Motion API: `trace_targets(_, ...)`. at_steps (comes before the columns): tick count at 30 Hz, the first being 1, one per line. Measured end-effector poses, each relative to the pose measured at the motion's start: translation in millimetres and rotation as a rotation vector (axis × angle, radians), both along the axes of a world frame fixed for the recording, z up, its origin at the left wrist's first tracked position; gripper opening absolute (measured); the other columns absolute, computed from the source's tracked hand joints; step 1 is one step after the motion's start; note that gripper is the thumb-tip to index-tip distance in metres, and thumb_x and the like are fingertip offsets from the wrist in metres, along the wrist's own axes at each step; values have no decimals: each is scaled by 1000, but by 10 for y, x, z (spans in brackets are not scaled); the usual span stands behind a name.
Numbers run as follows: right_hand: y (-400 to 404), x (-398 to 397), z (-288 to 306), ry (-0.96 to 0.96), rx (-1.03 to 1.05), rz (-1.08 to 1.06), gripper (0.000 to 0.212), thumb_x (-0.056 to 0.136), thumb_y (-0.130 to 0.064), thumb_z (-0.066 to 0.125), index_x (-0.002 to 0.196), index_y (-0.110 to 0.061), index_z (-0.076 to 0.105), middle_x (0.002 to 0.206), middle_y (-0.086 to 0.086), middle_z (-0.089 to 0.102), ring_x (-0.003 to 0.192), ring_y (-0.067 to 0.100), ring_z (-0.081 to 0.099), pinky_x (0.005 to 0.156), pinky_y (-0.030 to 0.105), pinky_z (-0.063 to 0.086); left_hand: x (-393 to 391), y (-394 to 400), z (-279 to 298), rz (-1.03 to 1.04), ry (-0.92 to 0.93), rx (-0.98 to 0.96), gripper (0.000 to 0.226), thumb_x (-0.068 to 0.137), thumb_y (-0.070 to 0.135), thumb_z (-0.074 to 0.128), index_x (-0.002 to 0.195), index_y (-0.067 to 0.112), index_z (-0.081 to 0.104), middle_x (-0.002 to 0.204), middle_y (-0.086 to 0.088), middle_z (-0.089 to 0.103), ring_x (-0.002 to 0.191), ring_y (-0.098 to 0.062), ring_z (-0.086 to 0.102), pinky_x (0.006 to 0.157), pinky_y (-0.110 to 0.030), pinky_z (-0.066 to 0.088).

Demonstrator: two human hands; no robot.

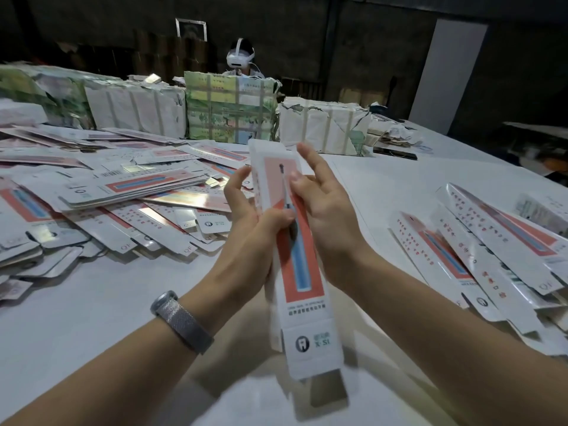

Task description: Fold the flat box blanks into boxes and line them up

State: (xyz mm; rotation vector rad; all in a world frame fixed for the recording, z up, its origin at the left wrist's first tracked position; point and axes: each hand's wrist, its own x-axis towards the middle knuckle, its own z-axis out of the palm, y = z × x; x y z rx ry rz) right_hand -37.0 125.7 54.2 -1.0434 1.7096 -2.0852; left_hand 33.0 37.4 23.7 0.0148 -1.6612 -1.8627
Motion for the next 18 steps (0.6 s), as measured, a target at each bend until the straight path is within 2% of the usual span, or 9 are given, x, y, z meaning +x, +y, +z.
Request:
trace_targets(2,-3,-7,11,-6,-18,15,30,104,-29,47,131,-43,47,106,4,67,96,18,72,83,37,61,16,-70,20,29,22,-117,84,80,23,57,142,53,9,116,-6,66,92,-18,75,71,-25,59)
trace_targets(3,-9,-8,12,-8,-32,29,29,104,-28,47,128,-43,49,104,2,68,97,18,72,85,38,60,24,-97,23,36,41,-178,86,82,24,56,144,56,5,119,-5,62,95,-17,74,72,-24,59)
trace_targets(6,-10,-4,17,57,-29,38,27,103,-27,49,124,-45,51,85,-8,65,92,16,72,78,30,59,35,-125,9,35,84,-352,78,85,31,52,143,58,7,112,19,62,92,-13,72,73,-26,59)
trace_targets(9,9,-15,-12,113,-16,26,25,104,-26,47,122,-42,50,82,-11,64,91,13,70,78,28,58,46,-147,13,20,77,-434,80,82,38,49,148,54,8,110,37,59,96,-9,70,73,-23,58)
trace_targets(11,12,-24,-37,125,-30,36,25,105,-21,45,123,-37,51,91,-2,62,92,16,68,86,37,59,66,-195,33,12,80,-475,84,81,37,50,152,52,7,121,35,57,104,-10,68,77,-24,58)
trace_targets(13,16,-31,-40,120,-45,60,24,105,-18,45,123,-32,51,97,8,59,92,20,67,89,42,58,87,-234,49,1,88,-485,86,80,35,52,153,50,9,125,23,61,105,-16,68,78,-30,59)
trace_targets(15,21,-39,-14,146,-47,84,22,102,-22,47,121,-32,51,100,9,59,93,18,66,85,39,59,99,-244,49,1,110,-511,85,81,33,51,154,46,8,123,21,62,104,-19,69,79,-34,60)
trace_targets(18,32,-45,11,157,-50,108,21,95,-24,48,114,-28,53,98,5,61,91,18,64,81,35,58,96,-241,29,4,138,-525,77,84,27,51,149,46,15,115,29,62,97,-16,69,74,-27,60)
